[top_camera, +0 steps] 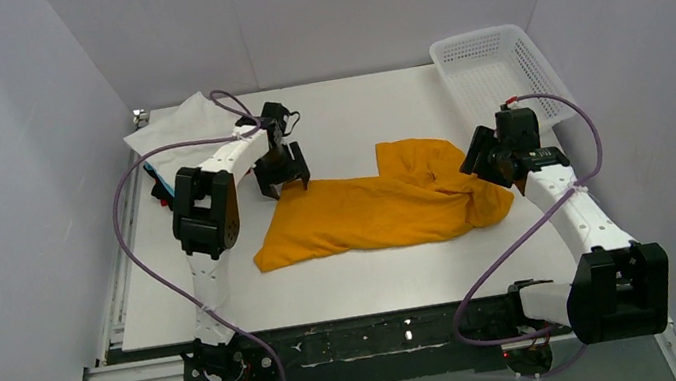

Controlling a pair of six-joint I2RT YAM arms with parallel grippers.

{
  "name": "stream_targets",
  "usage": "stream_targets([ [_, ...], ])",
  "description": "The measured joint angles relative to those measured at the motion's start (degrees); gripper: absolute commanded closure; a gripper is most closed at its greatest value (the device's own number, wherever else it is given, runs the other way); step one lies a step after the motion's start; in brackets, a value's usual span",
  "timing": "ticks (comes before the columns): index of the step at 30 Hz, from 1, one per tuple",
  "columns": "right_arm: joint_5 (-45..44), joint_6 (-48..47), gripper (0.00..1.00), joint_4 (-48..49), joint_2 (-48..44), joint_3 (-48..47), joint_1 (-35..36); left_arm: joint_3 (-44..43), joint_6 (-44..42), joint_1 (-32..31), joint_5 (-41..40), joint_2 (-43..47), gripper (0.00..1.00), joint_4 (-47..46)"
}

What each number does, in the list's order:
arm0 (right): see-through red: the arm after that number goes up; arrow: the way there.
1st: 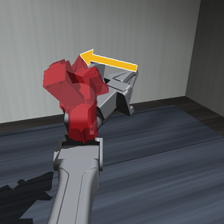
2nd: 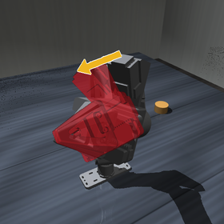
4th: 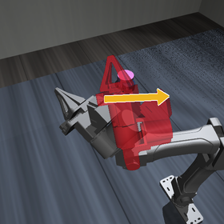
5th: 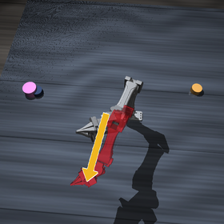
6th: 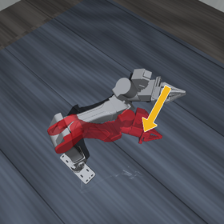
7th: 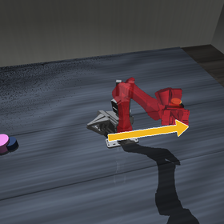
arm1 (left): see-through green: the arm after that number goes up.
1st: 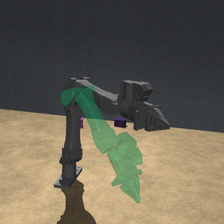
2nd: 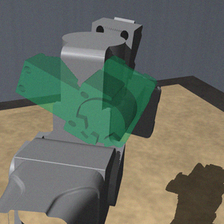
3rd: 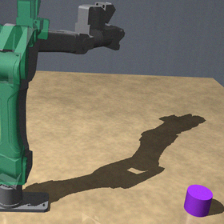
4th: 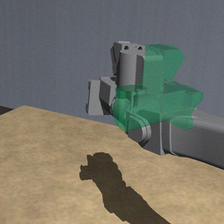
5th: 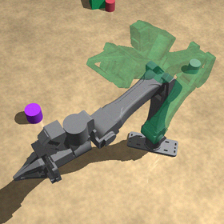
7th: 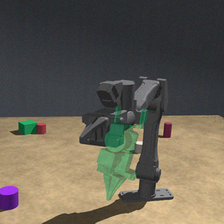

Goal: Fold and stack the t-shirts
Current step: Flatten out the tshirt

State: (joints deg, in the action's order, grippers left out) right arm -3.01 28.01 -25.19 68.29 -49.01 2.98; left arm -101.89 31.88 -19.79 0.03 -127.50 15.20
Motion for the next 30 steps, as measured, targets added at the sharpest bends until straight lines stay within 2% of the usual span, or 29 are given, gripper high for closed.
stream_targets([
  [1, 0.1, 0.0, 0.32, 0.0, 0.0, 0.0, 0.0, 0.9, -0.1, -0.2, 0.2, 0.5, 0.50, -0.1],
  [2, 0.2, 0.0, 0.32, 0.0, 0.0, 0.0, 0.0, 1.9, 0.0, -0.5, 0.5, 1.0, 0.65, -0.3],
  [3, 0.2, 0.0, 0.32, 0.0, -0.1, 0.0, 0.0, 2.9, 0.0, -0.6, 0.9, 1.5, 0.88, -0.5],
  [4, 0.3, 0.0, 0.32, 0.0, -0.2, 0.0, 0.0, 3.8, 0.2, -0.7, 1.2, 1.9, 1.00, -0.6],
  [8, 0.6, -0.2, 0.33, 0.0, -0.8, 0.0, 0.0, 7.8, 0.1, -1.0, 2.8, 4.2, 1.00, -2.3],
  [10, 0.8, -0.4, 0.34, -0.1, -1.2, 0.0, 0.0, 12.9, 0.2, -1.4, 2.2, 7.6, 1.00, -4.9],
  [17, 2.4, -2.0, 0.37, -0.3, -3.1, 0.0, 0.0, 37.6, 0.8, -2.6, -6.2, 28.7, 1.00, -5.6],
  [20, 3.7, -2.8, 0.39, -0.3, -3.6, 0.0, 0.1, 44.3, 1.3, -2.5, -9.9, 38.7, 1.00, -4.6],
  [24, 5.6, -3.9, 0.40, 0.4, -2.4, 0.0, 1.7, 49.5, 2.0, -2.4, -13.0, 47.6, 1.00, -3.5],
  [30, 8.3, -7.1, 0.41, 0.8, 8.0, -4.9, 7.1, 50.8, 2.0, -2.4, -15.3, 51.0, 1.00, -1.9],
])
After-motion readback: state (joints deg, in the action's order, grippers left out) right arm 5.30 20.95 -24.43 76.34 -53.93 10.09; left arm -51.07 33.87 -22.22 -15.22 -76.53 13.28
